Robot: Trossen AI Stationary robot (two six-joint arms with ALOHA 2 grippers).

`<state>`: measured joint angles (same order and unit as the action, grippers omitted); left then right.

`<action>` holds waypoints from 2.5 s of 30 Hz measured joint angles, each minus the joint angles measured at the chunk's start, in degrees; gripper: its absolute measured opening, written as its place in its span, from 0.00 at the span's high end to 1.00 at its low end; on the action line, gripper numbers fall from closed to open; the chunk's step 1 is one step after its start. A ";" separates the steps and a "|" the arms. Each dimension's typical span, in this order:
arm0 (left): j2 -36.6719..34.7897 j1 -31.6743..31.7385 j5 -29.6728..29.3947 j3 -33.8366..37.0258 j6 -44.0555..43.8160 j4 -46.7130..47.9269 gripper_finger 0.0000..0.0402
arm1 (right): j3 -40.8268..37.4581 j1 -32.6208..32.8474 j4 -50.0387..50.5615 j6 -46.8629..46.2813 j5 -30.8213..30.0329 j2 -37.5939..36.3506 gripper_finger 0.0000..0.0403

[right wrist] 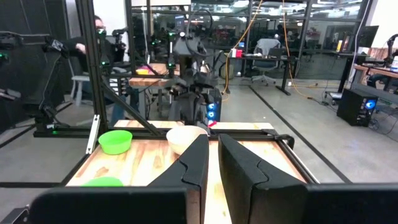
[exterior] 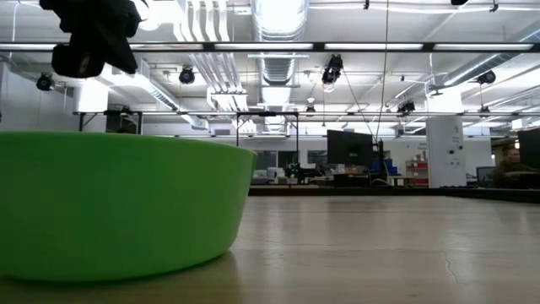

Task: Nest bowls inside each other
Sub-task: Stack the top green bowl on top of the white bowl

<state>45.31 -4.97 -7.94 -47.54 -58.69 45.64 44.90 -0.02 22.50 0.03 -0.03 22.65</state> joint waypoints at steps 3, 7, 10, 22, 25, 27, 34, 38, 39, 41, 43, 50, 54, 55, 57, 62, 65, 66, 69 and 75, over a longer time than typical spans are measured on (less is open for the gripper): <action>-0.14 0.00 -0.61 -0.45 2.92 -0.56 0.91 | 0.00 0.01 0.00 0.00 0.00 0.01 0.92; 0.50 0.01 -0.63 -1.39 0.76 0.44 0.91 | -0.01 0.01 0.00 0.00 0.00 0.02 0.92; 1.40 0.02 -0.63 -1.70 -4.01 1.32 0.91 | 0.00 0.01 0.00 0.00 0.00 0.00 0.92; 8.31 0.02 0.49 -5.51 -11.67 3.21 0.91 | 0.00 0.01 0.00 0.00 0.00 0.00 0.92; 10.49 0.02 0.53 -7.27 -12.81 4.48 0.91 | -0.01 -0.01 0.00 0.00 0.00 0.01 0.92; 11.86 0.02 0.57 -8.43 -13.87 5.59 0.91 | 0.00 0.01 0.00 0.00 0.00 0.02 0.92; 15.37 0.02 0.67 -10.32 -17.64 7.18 0.91 | -0.02 0.01 0.00 0.00 0.00 0.00 0.92; 16.42 0.03 1.43 -10.34 -19.66 7.42 0.90 | -0.01 0.00 0.00 0.01 0.00 0.01 0.92; 16.67 0.02 1.55 -10.34 -20.08 7.43 0.89 | 0.00 0.01 0.00 0.01 0.00 0.00 0.92; 17.15 0.02 1.99 -10.34 -20.94 7.42 0.85 | -0.01 0.01 0.00 0.00 -0.01 0.00 0.92; 17.56 0.02 2.10 -10.34 -21.80 7.41 0.80 | 0.00 0.01 0.00 0.00 0.00 0.00 0.92; 19.09 0.04 2.84 -10.34 -25.99 7.88 0.66 | -0.02 0.01 0.00 0.00 0.00 0.02 0.92; 20.37 0.30 4.22 -10.34 -28.93 9.55 0.65 | 0.00 0.01 0.00 0.00 0.00 0.00 0.92; 20.72 0.38 4.47 -10.34 -29.50 9.78 0.65 | -0.01 0.00 0.00 0.01 0.00 0.00 0.92; 21.48 0.51 5.05 -10.33 -30.25 9.56 0.65 | -0.02 0.01 0.00 0.00 0.00 0.00 0.92; 23.50 1.27 6.36 -10.34 -30.76 7.68 0.64 | -0.01 -0.01 0.00 0.00 0.00 0.02 0.92; 24.63 1.81 7.04 -10.34 -30.78 6.77 0.64 | 0.00 0.00 0.00 0.00 -0.01 0.01 0.92; 25.01 1.97 7.23 -10.34 -30.80 6.65 0.64 | -0.02 -0.01 0.00 0.00 0.00 0.00 0.92; 26.17 2.47 7.66 -10.34 -30.88 6.42 0.64 | -0.01 0.00 0.00 0.01 0.00 0.02 0.92; 28.71 3.48 9.11 -10.34 -30.34 6.36 0.64 | -0.02 -0.01 0.00 0.00 0.00 0.00 0.92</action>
<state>74.02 -1.49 1.17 -57.89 -89.03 52.00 44.88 -0.03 22.50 0.03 -0.03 22.66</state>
